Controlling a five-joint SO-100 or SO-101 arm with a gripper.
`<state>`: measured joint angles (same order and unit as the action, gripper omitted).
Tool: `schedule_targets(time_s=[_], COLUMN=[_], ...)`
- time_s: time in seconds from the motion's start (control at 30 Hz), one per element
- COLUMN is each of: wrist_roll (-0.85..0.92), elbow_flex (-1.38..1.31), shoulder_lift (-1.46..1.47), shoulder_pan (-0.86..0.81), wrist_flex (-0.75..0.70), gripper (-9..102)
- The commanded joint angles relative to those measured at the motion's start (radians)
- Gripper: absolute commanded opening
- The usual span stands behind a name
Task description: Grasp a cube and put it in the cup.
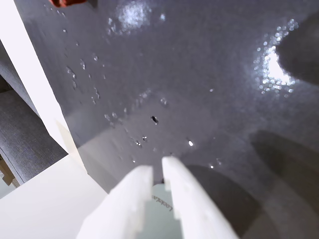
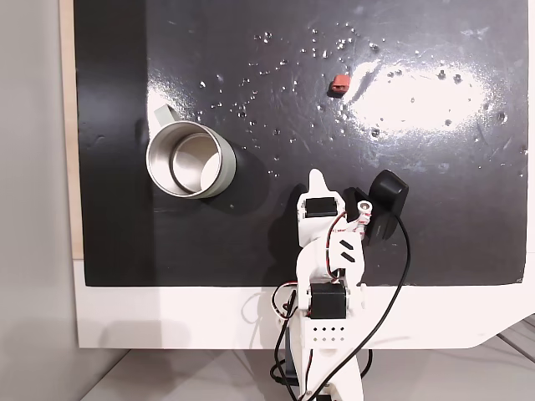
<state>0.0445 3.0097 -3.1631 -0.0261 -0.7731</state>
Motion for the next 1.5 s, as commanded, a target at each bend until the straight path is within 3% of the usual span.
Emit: schedule_targets(time_s=[0.0,0.7,1.07,1.47], wrist_roll=[-0.029,-0.041,0.000,-0.003], elbow_flex=[-0.005,-0.028,-0.290,-0.703], shoulder_lift=[-0.015,-0.015,0.015,0.472], shoulder_pan=[-0.009,-0.046,-0.051,-0.063], wrist_flex=[0.029,0.011,-0.110,-0.084], gripper=[0,0,0,0])
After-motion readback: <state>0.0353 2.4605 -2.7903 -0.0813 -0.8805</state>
